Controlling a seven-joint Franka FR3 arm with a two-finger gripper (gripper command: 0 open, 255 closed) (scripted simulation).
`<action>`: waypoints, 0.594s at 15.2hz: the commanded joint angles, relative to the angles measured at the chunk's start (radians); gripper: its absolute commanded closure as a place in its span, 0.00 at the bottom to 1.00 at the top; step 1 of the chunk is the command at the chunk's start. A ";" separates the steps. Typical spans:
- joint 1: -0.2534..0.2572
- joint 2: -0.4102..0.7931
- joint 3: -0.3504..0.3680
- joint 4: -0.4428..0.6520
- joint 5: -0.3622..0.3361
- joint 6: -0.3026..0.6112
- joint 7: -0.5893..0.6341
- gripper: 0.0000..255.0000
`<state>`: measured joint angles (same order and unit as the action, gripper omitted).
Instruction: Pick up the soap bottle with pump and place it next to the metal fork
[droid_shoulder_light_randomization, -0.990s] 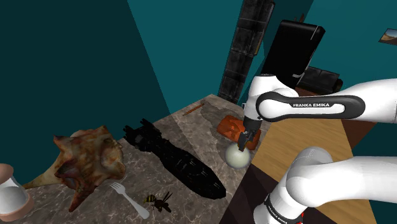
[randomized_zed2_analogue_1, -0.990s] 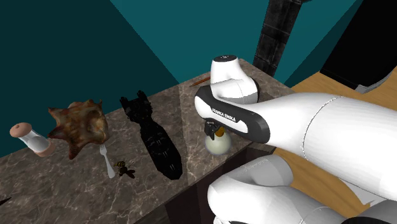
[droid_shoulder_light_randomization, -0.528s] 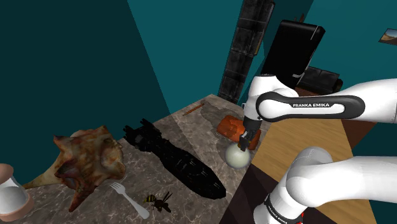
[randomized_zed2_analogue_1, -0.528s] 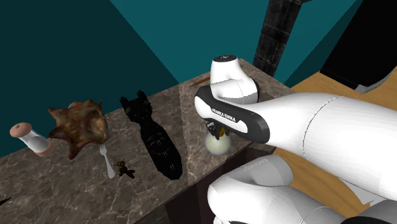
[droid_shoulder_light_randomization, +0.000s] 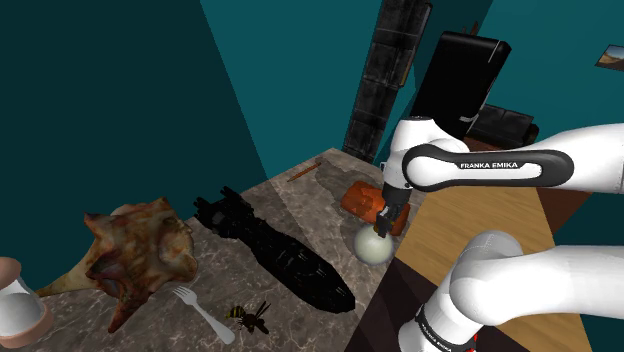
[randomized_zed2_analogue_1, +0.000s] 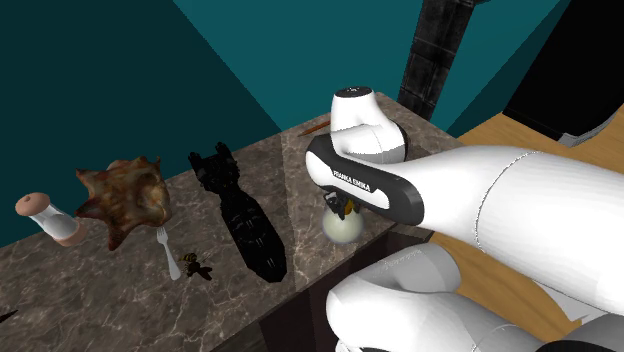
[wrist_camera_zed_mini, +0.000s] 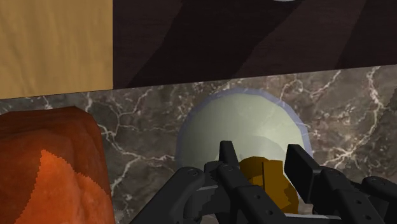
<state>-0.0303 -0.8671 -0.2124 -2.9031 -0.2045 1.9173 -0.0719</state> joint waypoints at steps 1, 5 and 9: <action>0.001 -0.006 0.002 0.010 0.003 -0.017 -0.001 1.00; 0.005 -0.027 0.012 0.054 0.013 -0.082 -0.003 1.00; 0.009 -0.042 0.022 0.101 0.023 -0.143 -0.005 1.00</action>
<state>-0.0219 -0.9043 -0.1932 -2.8171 -0.1838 1.7938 -0.0757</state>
